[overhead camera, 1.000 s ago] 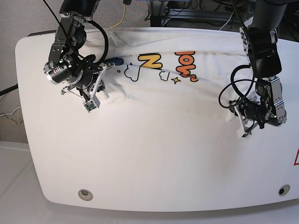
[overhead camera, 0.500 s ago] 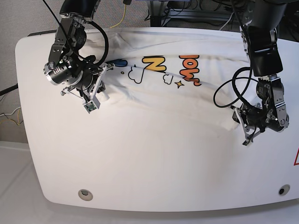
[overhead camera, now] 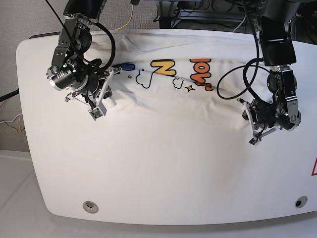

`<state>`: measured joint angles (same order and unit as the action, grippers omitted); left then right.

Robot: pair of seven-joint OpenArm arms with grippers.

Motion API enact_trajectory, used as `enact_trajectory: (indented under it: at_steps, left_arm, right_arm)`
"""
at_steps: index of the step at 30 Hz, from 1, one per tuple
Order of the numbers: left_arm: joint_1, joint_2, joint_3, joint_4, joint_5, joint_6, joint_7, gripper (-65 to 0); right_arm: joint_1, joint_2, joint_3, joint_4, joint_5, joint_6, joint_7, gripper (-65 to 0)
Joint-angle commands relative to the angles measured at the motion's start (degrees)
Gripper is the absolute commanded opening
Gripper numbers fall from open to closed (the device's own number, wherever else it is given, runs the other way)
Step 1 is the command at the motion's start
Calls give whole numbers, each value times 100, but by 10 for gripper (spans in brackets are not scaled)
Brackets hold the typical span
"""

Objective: Fold the T-shirt properly
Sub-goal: 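Lift both gripped edges and pull them toward the collar, folding the shirt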

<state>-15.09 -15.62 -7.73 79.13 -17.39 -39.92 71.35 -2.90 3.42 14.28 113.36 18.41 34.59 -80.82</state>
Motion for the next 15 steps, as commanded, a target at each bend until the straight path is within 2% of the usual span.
enact_trajectory:
  at_steps: [1, 15]
  left_arm:
    - [-25, -69, -14, 337, -33, -8, -19, -601]
    - [309, -350, 135, 970, -33, -8, -19, -599]
  right_arm:
    - [92, 32, 18, 106, 53, 18, 82, -650]
    - [153, 49, 18, 106, 71, 18, 82, -650]
